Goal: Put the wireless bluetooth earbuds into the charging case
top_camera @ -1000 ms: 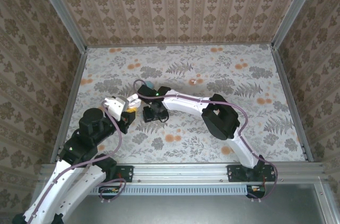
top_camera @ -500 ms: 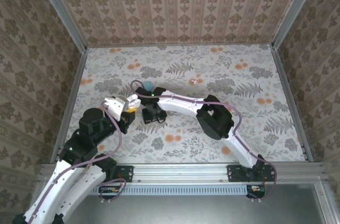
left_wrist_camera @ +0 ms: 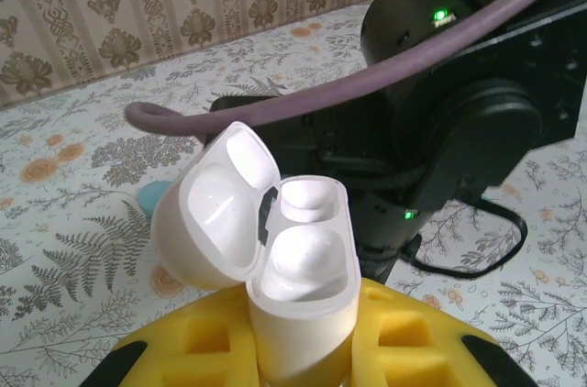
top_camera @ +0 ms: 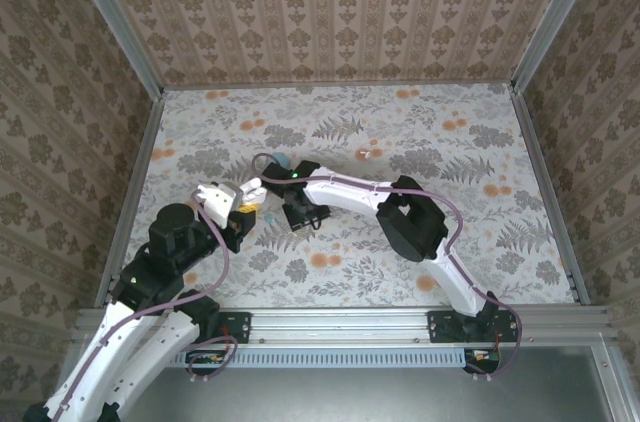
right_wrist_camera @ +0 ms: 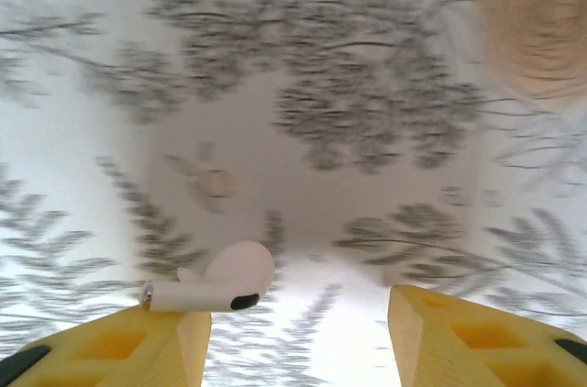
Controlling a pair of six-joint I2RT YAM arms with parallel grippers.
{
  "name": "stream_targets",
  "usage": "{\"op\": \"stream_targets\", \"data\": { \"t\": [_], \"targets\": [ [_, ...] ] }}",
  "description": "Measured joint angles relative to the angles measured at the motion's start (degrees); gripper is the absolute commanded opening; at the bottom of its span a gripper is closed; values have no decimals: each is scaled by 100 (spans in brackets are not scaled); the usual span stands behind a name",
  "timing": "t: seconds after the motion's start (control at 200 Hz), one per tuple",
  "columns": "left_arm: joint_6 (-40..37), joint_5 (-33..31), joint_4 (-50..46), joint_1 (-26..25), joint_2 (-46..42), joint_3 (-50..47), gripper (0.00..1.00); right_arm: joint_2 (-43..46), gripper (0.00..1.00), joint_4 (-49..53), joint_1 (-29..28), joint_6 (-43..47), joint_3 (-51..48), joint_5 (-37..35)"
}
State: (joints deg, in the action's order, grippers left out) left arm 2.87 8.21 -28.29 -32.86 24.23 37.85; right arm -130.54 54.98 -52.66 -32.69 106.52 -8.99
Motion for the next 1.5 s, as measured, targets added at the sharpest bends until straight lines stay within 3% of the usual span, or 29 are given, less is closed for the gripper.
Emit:
{"op": "stream_targets", "data": {
  "t": [0.45,0.69,0.99,1.505],
  "targets": [
    [55,55,90,0,2,-61,0,1054,54,59,723,575,-833,-157],
    [101,81,168,0,22,-72,0,1152,23,-153,815,411,-807,227],
    [190,120,170,0,81,-70,0,-188,0,22,815,409,831,378],
    [269,170,164,0,79,-70,0,-651,0,37,584,905,1003,501]
  ]
}}
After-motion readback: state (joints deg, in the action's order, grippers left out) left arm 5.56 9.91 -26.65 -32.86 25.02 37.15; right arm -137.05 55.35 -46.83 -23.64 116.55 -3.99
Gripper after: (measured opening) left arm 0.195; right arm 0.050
